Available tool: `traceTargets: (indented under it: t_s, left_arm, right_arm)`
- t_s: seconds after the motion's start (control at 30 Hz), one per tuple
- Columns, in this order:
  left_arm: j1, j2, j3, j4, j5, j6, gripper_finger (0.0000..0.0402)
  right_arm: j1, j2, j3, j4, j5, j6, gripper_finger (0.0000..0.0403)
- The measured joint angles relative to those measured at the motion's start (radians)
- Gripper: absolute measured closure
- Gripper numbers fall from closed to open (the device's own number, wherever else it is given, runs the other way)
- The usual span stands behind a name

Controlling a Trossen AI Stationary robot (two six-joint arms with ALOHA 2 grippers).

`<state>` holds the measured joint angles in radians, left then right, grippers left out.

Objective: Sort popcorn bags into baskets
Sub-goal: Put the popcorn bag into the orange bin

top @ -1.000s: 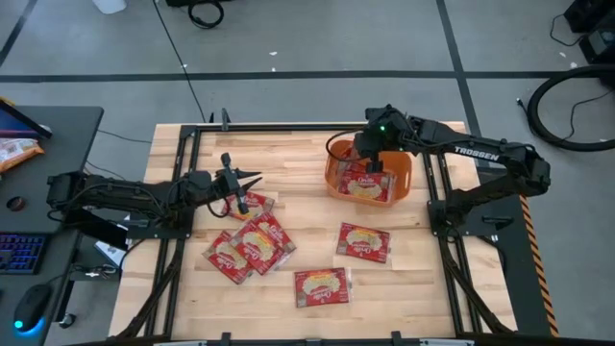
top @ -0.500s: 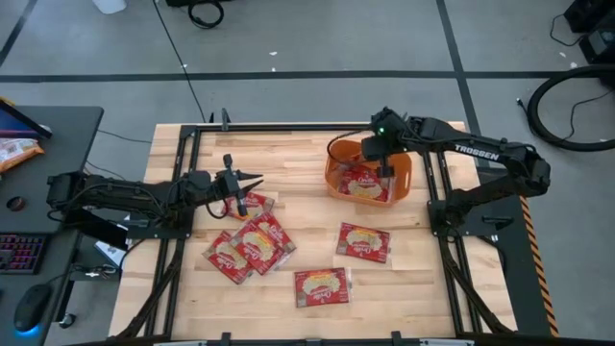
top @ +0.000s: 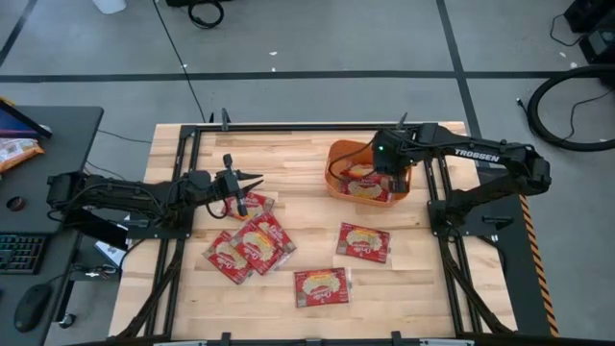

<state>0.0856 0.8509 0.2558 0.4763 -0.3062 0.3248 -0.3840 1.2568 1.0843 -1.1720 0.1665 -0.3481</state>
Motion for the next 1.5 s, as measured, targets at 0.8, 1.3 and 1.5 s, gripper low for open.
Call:
traceTargets:
  t_s: [0.8, 1.3, 1.5]
  left_arm:
    - [0.002, 0.0, 0.0, -0.091, 0.061, -0.18, 0.0338]
    - [-0.057, 0.0, -0.001, -0.45, 0.669, -0.652, 0.0338]
    - [-0.266, 0.0, -0.001, -0.474, 0.571, -0.773, 0.0338]
  right_arm:
    - [0.232, -0.001, 0.047, 0.332, 0.069, 0.322, 0.0296]
    - [0.372, 0.0, -0.146, 0.928, 0.022, 0.201, 0.0296]
    - [0.363, 0.0, -0.195, 1.083, 0.023, 0.146, 0.0296]
